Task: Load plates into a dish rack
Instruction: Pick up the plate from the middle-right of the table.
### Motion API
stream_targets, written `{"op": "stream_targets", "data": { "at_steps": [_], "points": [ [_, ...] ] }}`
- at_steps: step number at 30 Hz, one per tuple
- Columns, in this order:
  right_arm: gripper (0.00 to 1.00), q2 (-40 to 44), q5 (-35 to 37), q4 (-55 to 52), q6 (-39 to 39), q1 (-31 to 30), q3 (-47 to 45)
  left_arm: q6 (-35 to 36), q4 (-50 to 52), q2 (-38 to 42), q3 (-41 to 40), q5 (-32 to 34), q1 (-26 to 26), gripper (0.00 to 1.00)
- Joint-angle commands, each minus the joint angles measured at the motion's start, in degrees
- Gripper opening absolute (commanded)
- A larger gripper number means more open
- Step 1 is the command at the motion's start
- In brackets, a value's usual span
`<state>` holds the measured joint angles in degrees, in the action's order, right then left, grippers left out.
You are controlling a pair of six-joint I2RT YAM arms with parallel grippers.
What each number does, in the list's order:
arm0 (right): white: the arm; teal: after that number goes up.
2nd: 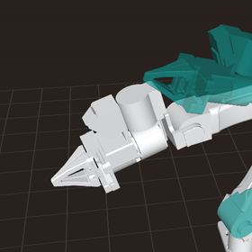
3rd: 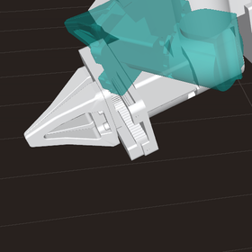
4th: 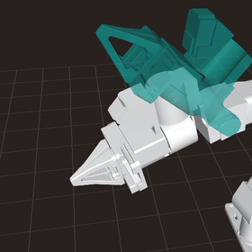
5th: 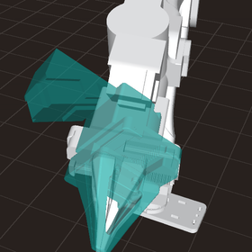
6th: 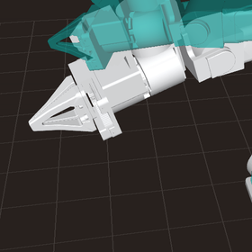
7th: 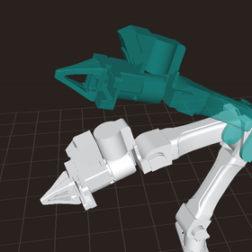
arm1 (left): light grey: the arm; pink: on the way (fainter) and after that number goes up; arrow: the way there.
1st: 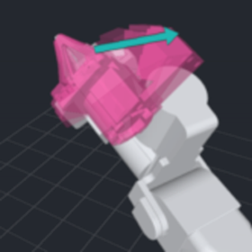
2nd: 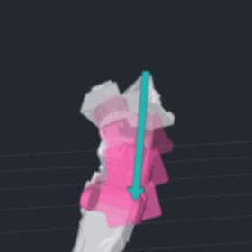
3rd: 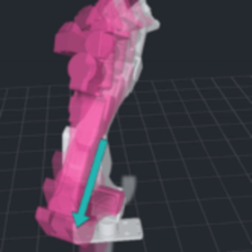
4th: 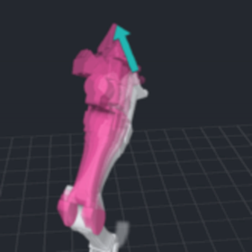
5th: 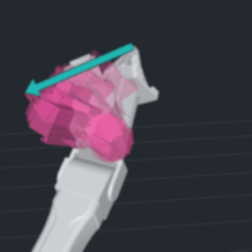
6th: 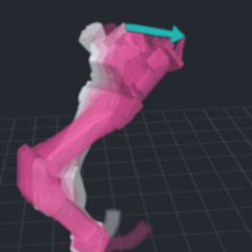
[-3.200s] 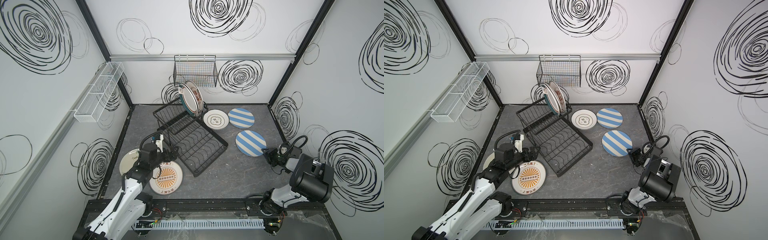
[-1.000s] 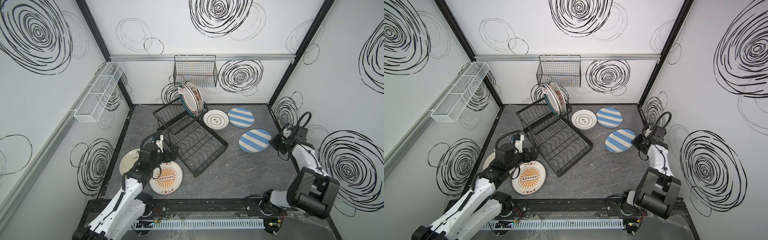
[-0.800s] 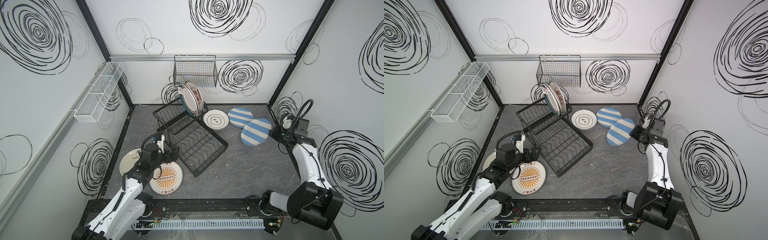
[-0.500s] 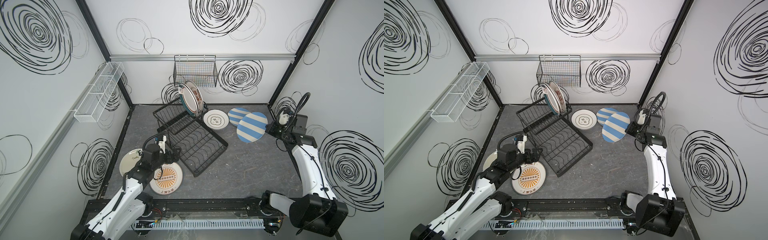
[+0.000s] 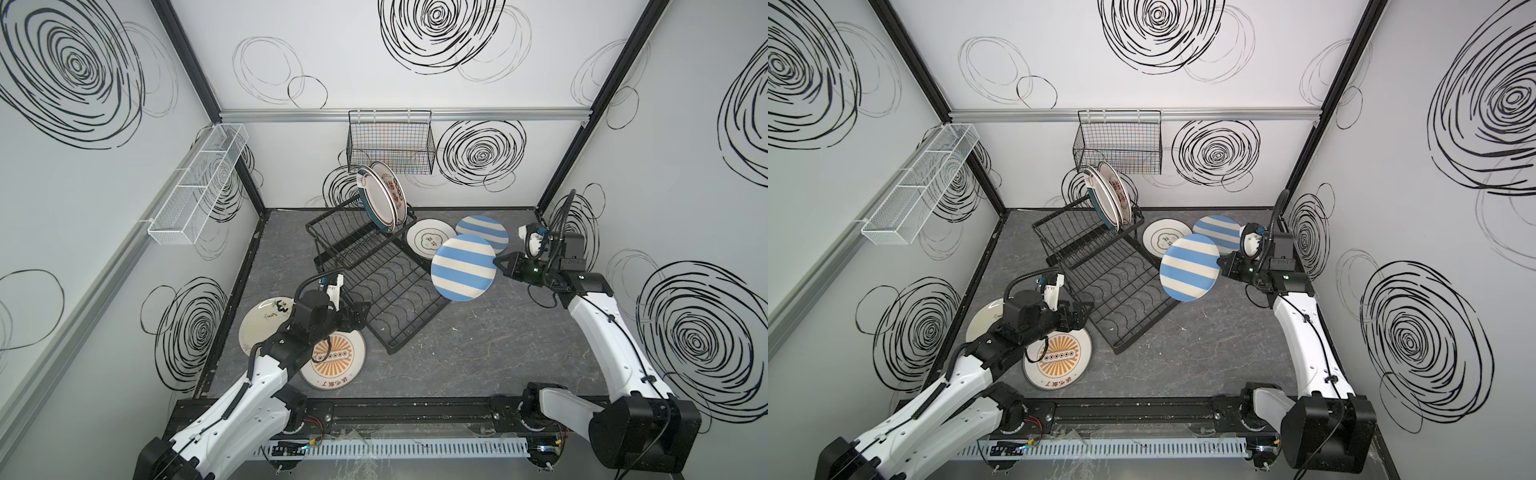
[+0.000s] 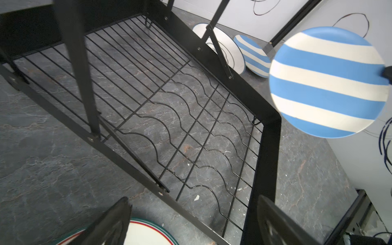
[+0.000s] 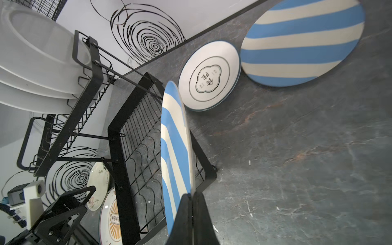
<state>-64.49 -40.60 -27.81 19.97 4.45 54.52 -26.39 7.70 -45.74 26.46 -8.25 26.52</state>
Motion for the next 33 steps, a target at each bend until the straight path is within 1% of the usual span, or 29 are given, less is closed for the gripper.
{"op": "stream_targets", "data": {
  "at_steps": [1,5,7,10,14,18,21,23,27,28,33],
  "points": [
    [0.00,2.21,-5.23,6.80,2.82,-0.05,-5.25,-0.40,-2.77,-2.02,2.74,2.82,4.26,0.96],
    [0.00,3.14,-7.69,10.42,4.33,0.06,-10.84,-0.54,-6.23,-5.84,4.08,4.64,9.19,0.96],
    [0.00,2.86,-8.84,12.15,5.04,0.21,-13.10,-0.77,-9.19,-7.82,4.58,4.08,10.25,0.96],
    [0.00,1.59,-10.24,13.76,5.35,0.81,-15.59,-0.32,-12.28,-13.24,7.29,3.81,11.49,0.96],
    [0.00,-0.57,-12.09,13.52,4.05,2.97,-17.69,1.08,-14.60,-20.95,11.60,5.29,14.14,0.96],
    [0.00,-1.67,-13.63,14.88,2.22,3.79,-19.74,0.29,-20.09,-28.43,13.77,1.86,14.69,0.96],
    [0.00,-2.11,-13.73,16.00,1.98,3.91,-20.80,1.02,-19.92,-33.42,17.20,1.65,15.58,0.96],
    [0.00,-2.26,-14.63,16.93,2.18,3.91,-21.42,1.60,-19.78,-35.40,18.68,2.16,16.01,0.96],
    [0.00,-2.01,-16.37,20.11,2.60,3.49,-23.43,1.61,-20.79,-39.52,20.60,0.77,16.09,0.96],
    [0.00,-1.96,-16.21,20.46,2.88,3.45,-23.71,3.08,-20.80,-40.68,21.43,0.21,16.12,0.96],
    [0.00,-2.32,-16.08,20.75,2.88,3.38,-24.18,3.67,-21.24,-44.96,23.62,-1.62,16.69,0.96]
  ]
}}
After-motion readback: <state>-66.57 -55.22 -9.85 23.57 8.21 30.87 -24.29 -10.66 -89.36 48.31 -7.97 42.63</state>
